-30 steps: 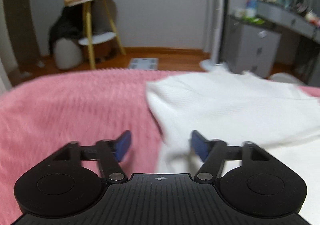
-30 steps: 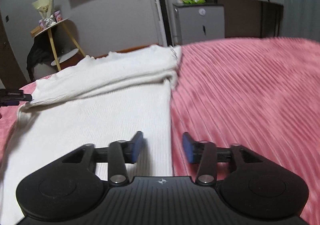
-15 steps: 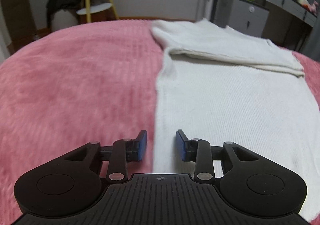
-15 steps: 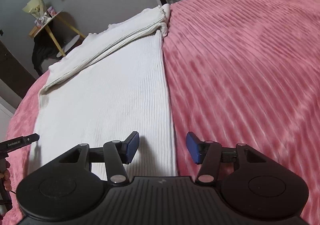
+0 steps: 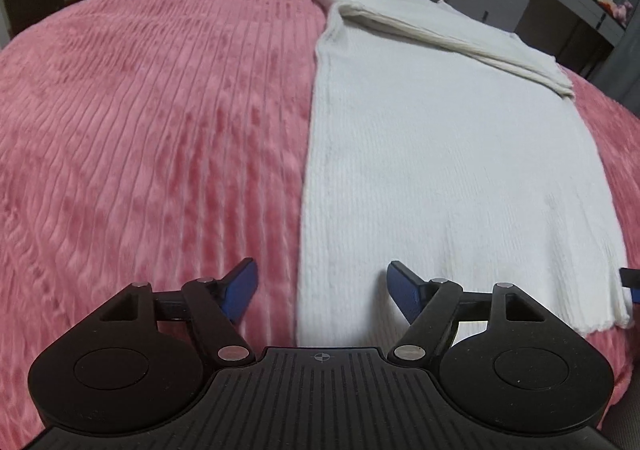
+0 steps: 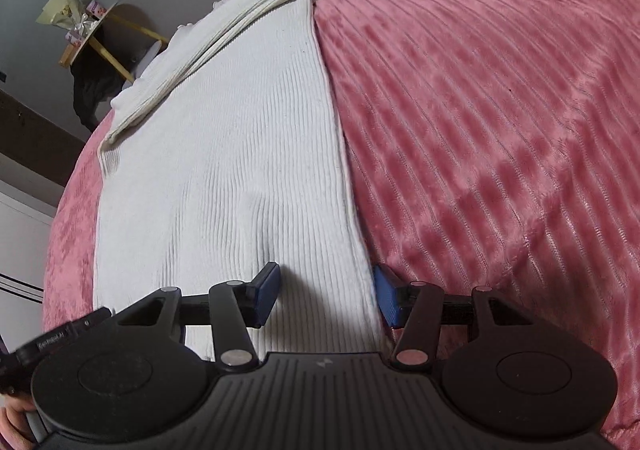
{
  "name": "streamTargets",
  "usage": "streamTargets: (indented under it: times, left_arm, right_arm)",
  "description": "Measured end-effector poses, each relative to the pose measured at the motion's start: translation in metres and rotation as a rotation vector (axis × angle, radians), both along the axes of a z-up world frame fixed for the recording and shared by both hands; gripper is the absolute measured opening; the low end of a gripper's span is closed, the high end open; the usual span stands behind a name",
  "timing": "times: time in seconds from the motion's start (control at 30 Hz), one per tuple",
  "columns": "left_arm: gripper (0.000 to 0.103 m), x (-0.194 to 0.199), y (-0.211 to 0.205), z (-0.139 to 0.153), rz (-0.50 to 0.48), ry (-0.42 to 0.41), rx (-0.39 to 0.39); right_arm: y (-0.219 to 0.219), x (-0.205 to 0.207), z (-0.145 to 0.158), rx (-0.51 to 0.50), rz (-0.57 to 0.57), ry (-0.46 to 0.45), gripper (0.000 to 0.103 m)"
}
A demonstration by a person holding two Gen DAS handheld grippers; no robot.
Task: Fold small clothes
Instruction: 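Release the hem with the right gripper and withdraw both tools, then grasp the sweater edge with the left gripper and lift it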
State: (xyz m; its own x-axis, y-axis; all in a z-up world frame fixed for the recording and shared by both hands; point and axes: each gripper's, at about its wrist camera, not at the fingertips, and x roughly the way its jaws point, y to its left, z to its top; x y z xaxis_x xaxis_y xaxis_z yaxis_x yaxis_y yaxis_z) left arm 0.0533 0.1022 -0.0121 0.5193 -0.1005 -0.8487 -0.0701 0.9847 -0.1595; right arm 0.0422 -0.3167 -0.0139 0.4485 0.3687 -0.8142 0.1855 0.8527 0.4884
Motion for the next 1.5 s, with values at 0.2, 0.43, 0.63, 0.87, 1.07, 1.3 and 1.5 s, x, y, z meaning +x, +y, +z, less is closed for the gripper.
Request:
streamTargets:
  times: [0.2,0.43,0.63,0.87,1.07,1.3,1.5]
  left_arm:
    - [0.052,-0.003,0.005,0.001,0.014,0.027,-0.026]
    - [0.03,-0.005,0.014,0.001,0.014,0.06,-0.075]
    - [0.032,-0.006,0.011,0.0,-0.014,0.063,-0.094]
    - [0.01,-0.003,0.014,0.012,-0.087,0.056,-0.191]
    - [0.01,0.017,0.026,0.053,-0.067,-0.053,-0.356]
    - [0.01,0.073,0.031,0.09,0.009,-0.156,-0.379]
    - [0.01,0.124,0.04,0.079,0.129,-0.17,-0.362]
  right_arm:
    - [-0.01,-0.003,-0.003,0.044,-0.012,0.022,0.025]
    - [-0.012,-0.012,0.0,0.079,0.015,0.028,0.021]
    - [-0.008,-0.011,-0.002,0.086,0.046,0.049,0.022]
    - [-0.004,-0.011,0.011,0.082,0.06,0.008,0.009]
    - [-0.017,-0.002,0.039,0.225,-0.026,-0.06,0.008]
    - [-0.03,0.042,0.086,0.226,-0.137,-0.216,0.008]
    - [-0.041,0.097,0.077,0.152,-0.212,-0.26,0.008]
